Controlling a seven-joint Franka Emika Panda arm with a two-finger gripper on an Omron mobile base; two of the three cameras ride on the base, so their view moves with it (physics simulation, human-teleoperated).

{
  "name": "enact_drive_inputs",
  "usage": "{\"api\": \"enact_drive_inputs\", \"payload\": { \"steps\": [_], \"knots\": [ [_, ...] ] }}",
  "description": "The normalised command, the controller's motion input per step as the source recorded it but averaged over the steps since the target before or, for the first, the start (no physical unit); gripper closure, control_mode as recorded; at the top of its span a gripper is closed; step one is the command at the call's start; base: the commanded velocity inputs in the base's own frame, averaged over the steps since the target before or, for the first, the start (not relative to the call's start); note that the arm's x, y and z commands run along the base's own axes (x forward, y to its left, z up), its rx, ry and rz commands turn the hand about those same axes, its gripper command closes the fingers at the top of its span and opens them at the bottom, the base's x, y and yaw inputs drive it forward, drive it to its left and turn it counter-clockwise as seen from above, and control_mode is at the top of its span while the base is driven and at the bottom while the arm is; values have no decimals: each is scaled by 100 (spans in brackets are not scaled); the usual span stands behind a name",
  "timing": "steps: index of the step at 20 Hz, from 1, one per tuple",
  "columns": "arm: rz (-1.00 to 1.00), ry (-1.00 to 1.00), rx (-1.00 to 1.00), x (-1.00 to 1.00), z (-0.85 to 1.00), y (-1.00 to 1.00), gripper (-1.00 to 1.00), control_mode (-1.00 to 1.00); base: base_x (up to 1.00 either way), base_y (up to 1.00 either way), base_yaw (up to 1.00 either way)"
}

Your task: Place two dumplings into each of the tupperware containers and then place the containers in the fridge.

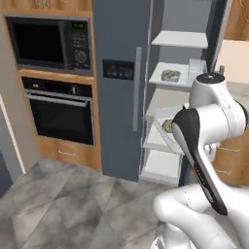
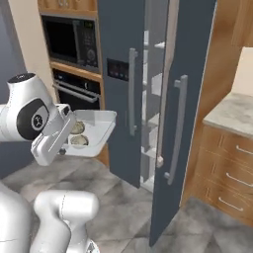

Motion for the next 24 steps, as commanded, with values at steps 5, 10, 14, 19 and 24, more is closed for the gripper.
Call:
{"api": "enact_drive_inputs", "payload": {
  "steps": [5, 10, 14, 19, 24],
  "knots": [
    [0, 0, 0, 0, 0, 0, 100, 100, 9, 100, -49],
    [0, 0, 0, 0, 0, 0, 100, 100, 43, 91, -37],
    [0, 0, 0, 0, 0, 0, 100, 100, 58, 59, -46],
    [0, 0, 0, 0, 0, 0, 100, 100, 56, 0, -30],
    [0, 0, 0, 0, 0, 0, 100, 100, 85, 5, -4]
  ]
}}
